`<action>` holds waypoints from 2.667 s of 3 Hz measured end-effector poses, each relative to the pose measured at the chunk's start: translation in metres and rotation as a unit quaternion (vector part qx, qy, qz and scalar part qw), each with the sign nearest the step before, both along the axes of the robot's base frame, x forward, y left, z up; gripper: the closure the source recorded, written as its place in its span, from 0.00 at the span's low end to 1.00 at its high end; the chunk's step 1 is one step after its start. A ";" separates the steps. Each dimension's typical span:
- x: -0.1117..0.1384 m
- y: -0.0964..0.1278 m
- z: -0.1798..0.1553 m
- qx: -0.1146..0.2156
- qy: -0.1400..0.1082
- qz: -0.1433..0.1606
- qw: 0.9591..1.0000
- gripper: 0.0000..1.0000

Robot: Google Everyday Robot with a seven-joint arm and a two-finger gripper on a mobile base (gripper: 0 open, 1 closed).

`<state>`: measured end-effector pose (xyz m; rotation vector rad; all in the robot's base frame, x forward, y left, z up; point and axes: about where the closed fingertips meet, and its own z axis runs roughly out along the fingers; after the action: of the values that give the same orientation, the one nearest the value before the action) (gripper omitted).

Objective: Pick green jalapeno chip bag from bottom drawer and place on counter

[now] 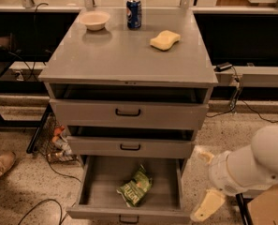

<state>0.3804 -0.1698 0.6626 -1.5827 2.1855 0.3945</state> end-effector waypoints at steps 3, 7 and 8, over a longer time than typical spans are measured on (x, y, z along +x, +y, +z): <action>0.030 0.016 -0.085 0.032 -0.023 -0.027 0.999 0.00; 0.096 0.045 -0.300 0.082 -0.048 -0.042 0.995 0.00; 0.115 0.044 -0.323 0.096 -0.049 -0.061 0.992 0.00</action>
Offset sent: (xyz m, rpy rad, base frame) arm 0.0098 0.0161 -0.0684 0.0483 0.0024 -0.0085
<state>0.4953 -0.1258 0.3396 -1.3319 2.0894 0.4639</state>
